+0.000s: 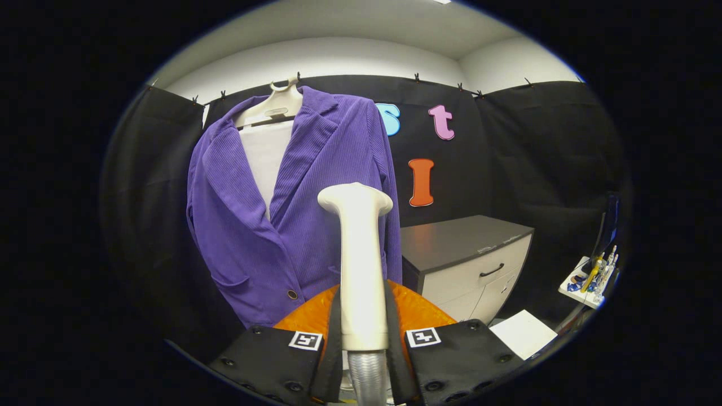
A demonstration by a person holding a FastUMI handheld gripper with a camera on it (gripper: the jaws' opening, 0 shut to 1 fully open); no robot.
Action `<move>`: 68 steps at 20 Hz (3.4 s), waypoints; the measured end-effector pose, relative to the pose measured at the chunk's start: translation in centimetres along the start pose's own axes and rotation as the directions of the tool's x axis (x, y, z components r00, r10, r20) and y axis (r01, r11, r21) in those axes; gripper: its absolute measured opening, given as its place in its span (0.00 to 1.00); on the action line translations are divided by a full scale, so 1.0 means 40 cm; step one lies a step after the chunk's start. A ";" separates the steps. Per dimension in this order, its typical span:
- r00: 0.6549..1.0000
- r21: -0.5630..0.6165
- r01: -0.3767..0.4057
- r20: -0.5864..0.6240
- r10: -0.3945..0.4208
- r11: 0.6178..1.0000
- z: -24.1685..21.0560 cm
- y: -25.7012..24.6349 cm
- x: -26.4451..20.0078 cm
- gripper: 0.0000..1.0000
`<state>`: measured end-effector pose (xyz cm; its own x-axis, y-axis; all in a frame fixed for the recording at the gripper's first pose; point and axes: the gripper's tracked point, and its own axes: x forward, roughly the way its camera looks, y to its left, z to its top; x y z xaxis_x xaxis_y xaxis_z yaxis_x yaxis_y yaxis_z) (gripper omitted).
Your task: Iron the clothes twice with a garment steamer, once on the left side and once on the right side.
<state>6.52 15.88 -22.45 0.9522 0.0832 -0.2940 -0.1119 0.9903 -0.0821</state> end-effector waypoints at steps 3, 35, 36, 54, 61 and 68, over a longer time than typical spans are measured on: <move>0.999 0.005 0.010 -0.050 -0.010 1.000 -0.072 -0.004 0.000 0.41; 0.907 -0.061 0.030 -0.418 -0.053 0.998 -0.597 -0.057 -0.038 0.41; 0.903 -0.060 0.031 -0.425 -0.053 0.998 -0.608 -0.060 -0.040 0.41; 0.879 -0.025 0.033 -0.476 -0.041 0.999 -0.656 -0.087 -0.081 0.41; 0.930 0.004 0.047 -0.364 -0.043 0.999 -0.479 -0.107 -0.095 0.41; 0.977 0.036 0.043 -0.212 -0.034 0.998 -0.249 -0.114 -0.126 0.41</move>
<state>-0.59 9.86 -30.07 0.8737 0.0239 -0.4859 -0.0607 0.9963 -0.0601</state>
